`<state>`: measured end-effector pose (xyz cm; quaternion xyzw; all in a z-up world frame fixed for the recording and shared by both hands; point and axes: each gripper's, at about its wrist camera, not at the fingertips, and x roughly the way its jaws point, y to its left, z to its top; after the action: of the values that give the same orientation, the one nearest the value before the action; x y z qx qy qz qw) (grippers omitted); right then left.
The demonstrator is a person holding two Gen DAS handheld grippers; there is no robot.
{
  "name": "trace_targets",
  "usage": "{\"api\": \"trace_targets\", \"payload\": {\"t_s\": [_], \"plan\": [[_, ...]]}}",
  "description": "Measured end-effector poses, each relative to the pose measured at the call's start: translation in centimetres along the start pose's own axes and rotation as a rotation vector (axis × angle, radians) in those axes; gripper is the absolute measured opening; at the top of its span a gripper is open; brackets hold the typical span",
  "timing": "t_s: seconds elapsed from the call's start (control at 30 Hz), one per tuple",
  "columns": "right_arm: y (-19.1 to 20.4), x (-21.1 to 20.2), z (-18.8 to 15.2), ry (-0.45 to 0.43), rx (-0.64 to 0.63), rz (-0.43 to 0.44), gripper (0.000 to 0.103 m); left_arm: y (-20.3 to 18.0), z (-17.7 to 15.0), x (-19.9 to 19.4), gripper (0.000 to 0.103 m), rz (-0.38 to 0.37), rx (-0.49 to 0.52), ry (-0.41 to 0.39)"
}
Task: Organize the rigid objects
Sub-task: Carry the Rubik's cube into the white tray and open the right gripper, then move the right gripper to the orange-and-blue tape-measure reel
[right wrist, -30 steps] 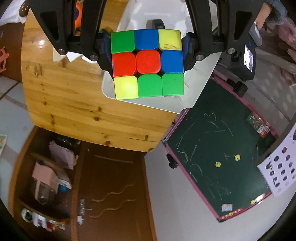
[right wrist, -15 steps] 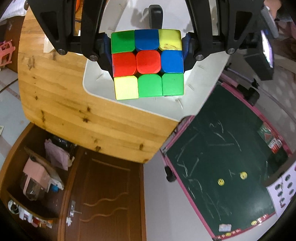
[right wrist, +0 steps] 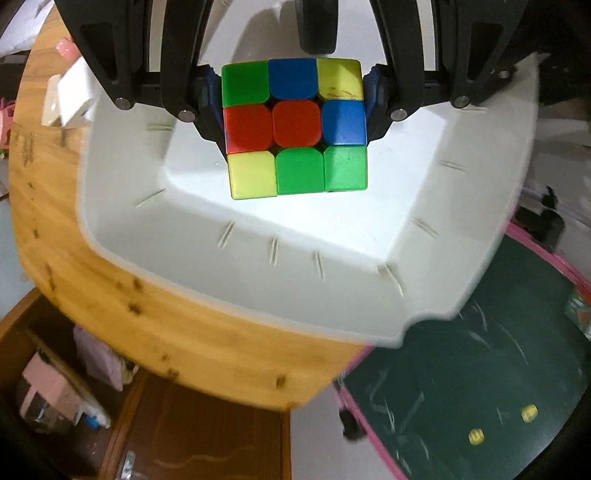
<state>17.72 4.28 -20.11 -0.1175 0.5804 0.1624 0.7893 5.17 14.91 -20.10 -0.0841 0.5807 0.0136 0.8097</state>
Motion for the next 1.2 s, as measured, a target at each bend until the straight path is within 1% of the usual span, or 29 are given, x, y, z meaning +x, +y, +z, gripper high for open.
{"api": "trace_targets", "payload": {"t_s": [0.07,0.13,0.27,0.33,0.53,0.63,0.73,0.83,0.9,1.0,1.2], "plan": [[0.1,1.0,-0.2,0.032,0.006,0.023,0.057,-0.1,0.0,0.0,0.006,0.003,0.002,0.003],[-0.1,1.6,-0.4,0.046,0.020,0.040,0.058,-0.1,0.1,0.0,0.006,0.006,0.003,0.006],[-0.1,0.8,-0.7,0.012,0.016,0.021,0.066,-0.4,0.1,0.0,0.006,0.015,0.004,0.008],[-0.3,0.1,-1.0,-0.011,0.022,0.035,0.066,-0.5,0.1,-0.1,0.006,0.021,0.007,0.009],[-1.0,-5.8,-2.6,-0.166,0.047,0.073,0.066,-0.7,0.1,-0.2,0.006,0.033,0.006,0.010],[-1.9,-9.3,-4.3,-0.253,0.066,0.086,0.068,-0.7,0.0,-0.2,0.007,0.038,0.004,0.009],[-3.0,-12.2,-5.7,-0.326,0.086,0.072,0.070,-0.7,0.0,-0.4,0.007,0.039,0.003,0.003],[-4.5,-14.3,-6.6,-0.372,0.108,0.064,0.070,-0.8,-0.1,-0.4,0.007,0.041,0.012,-0.005],[-5.9,-15.6,-7.7,-0.398,0.133,0.042,0.070,-0.9,-0.1,-0.5,0.007,0.045,0.019,-0.012],[-8.0,-17.2,-9.9,-0.424,0.188,-0.007,0.070,-1.0,0.0,-0.4,0.006,0.050,0.027,-0.006],[-12.3,-19.7,-13.9,-0.468,0.337,-0.082,0.070,-1.3,0.1,-0.4,0.006,0.063,0.041,0.014]]}}
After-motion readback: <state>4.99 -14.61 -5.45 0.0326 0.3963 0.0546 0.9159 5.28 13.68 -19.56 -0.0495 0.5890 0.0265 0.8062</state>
